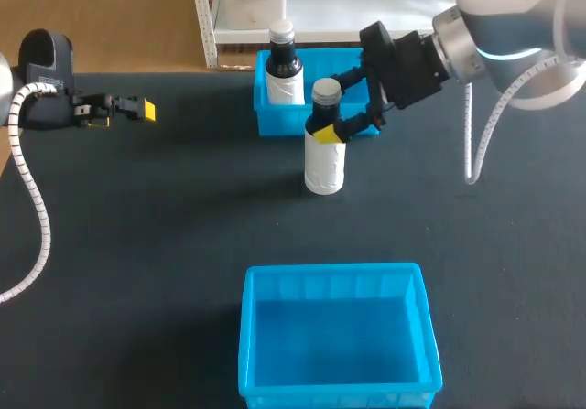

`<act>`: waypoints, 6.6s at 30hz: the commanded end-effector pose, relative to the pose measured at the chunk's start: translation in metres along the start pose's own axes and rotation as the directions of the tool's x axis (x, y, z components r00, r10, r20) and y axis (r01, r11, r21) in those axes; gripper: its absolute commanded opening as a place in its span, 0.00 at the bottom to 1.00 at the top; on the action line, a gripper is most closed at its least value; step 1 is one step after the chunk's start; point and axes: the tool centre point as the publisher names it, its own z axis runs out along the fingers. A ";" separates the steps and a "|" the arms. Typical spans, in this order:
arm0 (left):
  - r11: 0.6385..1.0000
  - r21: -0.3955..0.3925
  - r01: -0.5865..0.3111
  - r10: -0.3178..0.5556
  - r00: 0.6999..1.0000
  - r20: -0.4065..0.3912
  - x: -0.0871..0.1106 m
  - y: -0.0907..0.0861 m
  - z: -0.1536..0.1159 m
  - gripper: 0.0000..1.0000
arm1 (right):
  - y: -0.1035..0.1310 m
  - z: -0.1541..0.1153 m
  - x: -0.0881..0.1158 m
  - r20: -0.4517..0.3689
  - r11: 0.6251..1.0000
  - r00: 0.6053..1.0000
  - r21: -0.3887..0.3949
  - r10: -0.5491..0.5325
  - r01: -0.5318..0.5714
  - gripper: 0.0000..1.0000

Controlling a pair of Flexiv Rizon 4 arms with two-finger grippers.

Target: Pick up the bottle, and place it in the far bin if it is heavy, or in the near bin if it is light.

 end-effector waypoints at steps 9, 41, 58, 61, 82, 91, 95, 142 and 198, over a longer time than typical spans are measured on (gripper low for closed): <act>1.000 0.000 0.000 0.000 1.000 0.000 0.000 0.000 0.000 1.00 | -0.002 0.001 0.001 0.007 1.000 1.000 -0.002 0.000 0.000 1.00; 1.000 0.000 0.000 0.000 1.000 0.000 0.000 0.000 0.000 1.00 | -0.009 0.003 -0.001 0.001 1.000 1.000 -0.020 -0.006 0.006 0.40; 1.000 0.000 0.000 0.000 1.000 0.000 0.000 0.000 0.000 1.00 | -0.009 -0.002 -0.004 0.015 0.999 1.000 -0.046 0.005 -0.004 0.00; 1.000 0.000 0.000 0.000 1.000 0.000 0.000 0.000 0.000 1.00 | -0.007 -0.006 -0.008 0.007 0.999 1.000 -0.042 -0.006 0.006 0.00; 1.000 0.000 0.000 0.000 1.000 0.000 0.000 0.000 0.000 1.00 | 0.002 -0.051 -0.020 -0.010 0.999 1.000 0.027 -0.026 0.026 0.00; 1.000 0.000 0.000 0.000 1.000 0.000 0.000 0.000 0.000 1.00 | 0.009 -0.074 -0.017 -0.009 0.997 1.000 0.072 -0.018 0.019 0.00; 1.000 0.000 0.000 0.000 1.000 0.000 0.000 0.000 0.000 1.00 | 0.012 -0.086 -0.016 -0.012 0.995 1.000 0.098 -0.014 0.015 0.00; 1.000 0.000 0.000 0.000 1.000 0.000 0.000 0.000 0.000 1.00 | -0.074 -0.160 -0.017 -0.036 0.985 0.998 0.170 0.046 -0.039 0.00; 1.000 0.000 0.000 0.000 1.000 0.000 0.000 0.000 0.000 1.00 | -0.150 -0.104 -0.053 -0.031 0.998 0.998 0.032 -0.057 0.058 0.00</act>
